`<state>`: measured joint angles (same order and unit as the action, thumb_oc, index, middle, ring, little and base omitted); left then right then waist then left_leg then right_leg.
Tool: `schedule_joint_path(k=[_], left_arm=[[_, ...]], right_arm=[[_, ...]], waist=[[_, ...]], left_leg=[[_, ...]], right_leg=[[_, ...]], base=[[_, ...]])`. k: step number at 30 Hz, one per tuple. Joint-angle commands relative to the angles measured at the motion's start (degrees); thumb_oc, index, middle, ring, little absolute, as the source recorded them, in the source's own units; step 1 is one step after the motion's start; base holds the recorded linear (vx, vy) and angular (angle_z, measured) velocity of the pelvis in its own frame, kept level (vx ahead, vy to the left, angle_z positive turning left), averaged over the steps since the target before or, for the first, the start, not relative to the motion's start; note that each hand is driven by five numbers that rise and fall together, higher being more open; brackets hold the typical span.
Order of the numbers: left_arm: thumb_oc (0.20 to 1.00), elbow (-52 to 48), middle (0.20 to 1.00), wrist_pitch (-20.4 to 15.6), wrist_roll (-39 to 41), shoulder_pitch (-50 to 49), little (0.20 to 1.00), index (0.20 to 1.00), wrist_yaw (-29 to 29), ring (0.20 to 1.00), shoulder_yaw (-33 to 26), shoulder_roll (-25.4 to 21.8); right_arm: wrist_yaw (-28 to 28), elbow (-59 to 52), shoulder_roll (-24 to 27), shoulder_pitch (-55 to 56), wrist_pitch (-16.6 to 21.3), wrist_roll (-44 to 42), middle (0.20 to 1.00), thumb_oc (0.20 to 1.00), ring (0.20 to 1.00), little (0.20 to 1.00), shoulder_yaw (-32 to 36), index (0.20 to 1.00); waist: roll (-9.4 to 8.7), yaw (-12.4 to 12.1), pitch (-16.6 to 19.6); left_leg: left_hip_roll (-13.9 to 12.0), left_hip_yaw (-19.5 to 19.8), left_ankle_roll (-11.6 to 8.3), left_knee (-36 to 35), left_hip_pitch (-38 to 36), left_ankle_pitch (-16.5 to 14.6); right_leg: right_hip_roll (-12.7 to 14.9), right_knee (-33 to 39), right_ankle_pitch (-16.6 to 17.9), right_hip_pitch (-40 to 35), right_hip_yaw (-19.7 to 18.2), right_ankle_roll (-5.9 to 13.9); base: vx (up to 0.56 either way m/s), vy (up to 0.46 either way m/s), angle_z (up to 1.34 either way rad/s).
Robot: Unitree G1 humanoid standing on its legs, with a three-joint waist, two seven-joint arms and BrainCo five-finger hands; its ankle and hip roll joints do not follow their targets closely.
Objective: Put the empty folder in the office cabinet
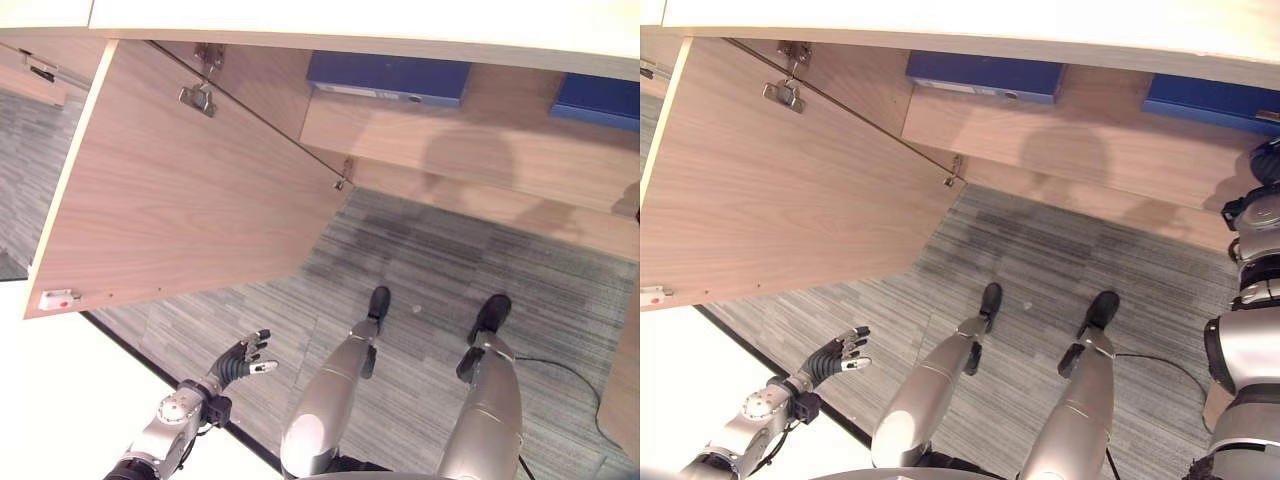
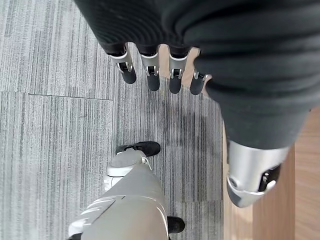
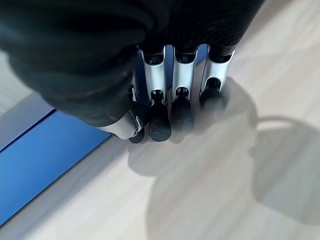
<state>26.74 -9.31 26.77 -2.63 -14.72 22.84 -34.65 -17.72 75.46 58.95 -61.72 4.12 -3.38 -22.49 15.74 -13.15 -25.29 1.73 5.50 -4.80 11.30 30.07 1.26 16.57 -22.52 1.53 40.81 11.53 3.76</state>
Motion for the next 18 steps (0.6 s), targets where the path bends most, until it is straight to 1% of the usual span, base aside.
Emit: schedule_joint_path(k=[1, 5, 8, 12, 18], left_arm=[[1.000, 0.19, 1.000, -0.82, 2.15, -4.61, 1.000, 1.000, -0.56, 1.000, 1.60, -3.15], [1.000, 0.28, 1.000, -0.80, 2.36, -4.81, 1.000, 1.000, -0.94, 1.000, 1.55, -3.43], [1.000, -0.50, 1.000, -0.67, 3.17, -5.21, 1.000, 1.000, -1.22, 1.000, 1.18, -4.55], [1.000, -0.82, 1.000, -0.64, 3.69, -5.43, 1.000, 1.000, -1.42, 1.000, 0.45, -5.20], [1.000, -1.08, 1.000, -0.49, 3.95, -6.07, 1.000, 1.000, -1.42, 1.000, -0.01, -5.21]], right_arm=[[-2.22, -2.31, 7.82, -3.88, 0.59, -0.26, 0.200, 0.200, 0.200, 0.200, -4.19, 0.200], [-2.26, -2.14, 9.36, -6.84, 0.62, -0.22, 0.200, 0.200, 0.200, 0.200, -6.23, 0.200], [-2.38, -3.15, 11.28, -11.72, 0.61, -1.07, 0.200, 0.200, 0.200, 0.200, -8.83, 0.200], [-1.72, -3.56, 11.57, -13.95, 0.44, -1.03, 0.200, 0.200, 0.200, 0.200, -10.59, 0.200], [-1.66, -4.41, 10.58, -13.65, 0.61, -1.97, 0.200, 0.200, 0.200, 0.200, -10.06, 0.200]], waist=[[3.34, 0.68, -0.16], [3.21, 0.77, -0.01], [2.86, 1.23, 0.20], [2.94, 1.38, 0.23], [3.13, 1.57, 0.18]], left_leg=[[-2.20, -0.03, -2.46, -4.59, 4.10, 4.91], [-2.28, 0.15, -2.53, -5.36, 3.89, 5.16], [-2.32, 0.20, -2.67, -6.44, 3.48, 5.63], [-2.24, 0.24, -2.70, -7.26, 3.09, 5.94], [-2.36, 0.70, -2.67, -8.05, 2.37, 6.28]], right_leg=[[0.55, -8.37, -10.54, -2.83, -2.26, 5.56], [0.53, -8.16, -10.56, -2.82, -2.17, 5.56], [0.41, -7.90, -10.40, -2.54, -2.47, 5.43], [0.22, -7.71, -10.48, -2.60, -2.71, 5.26], [0.11, -7.94, -10.54, -2.78, -2.67, 5.08]], base=[[0.01, -0.003, -0.05], [0.00, 0.000, 0.00], [0.00, 0.000, 0.00], [0.00, 0.000, 0.00], [0.00, 0.000, 0.00]])
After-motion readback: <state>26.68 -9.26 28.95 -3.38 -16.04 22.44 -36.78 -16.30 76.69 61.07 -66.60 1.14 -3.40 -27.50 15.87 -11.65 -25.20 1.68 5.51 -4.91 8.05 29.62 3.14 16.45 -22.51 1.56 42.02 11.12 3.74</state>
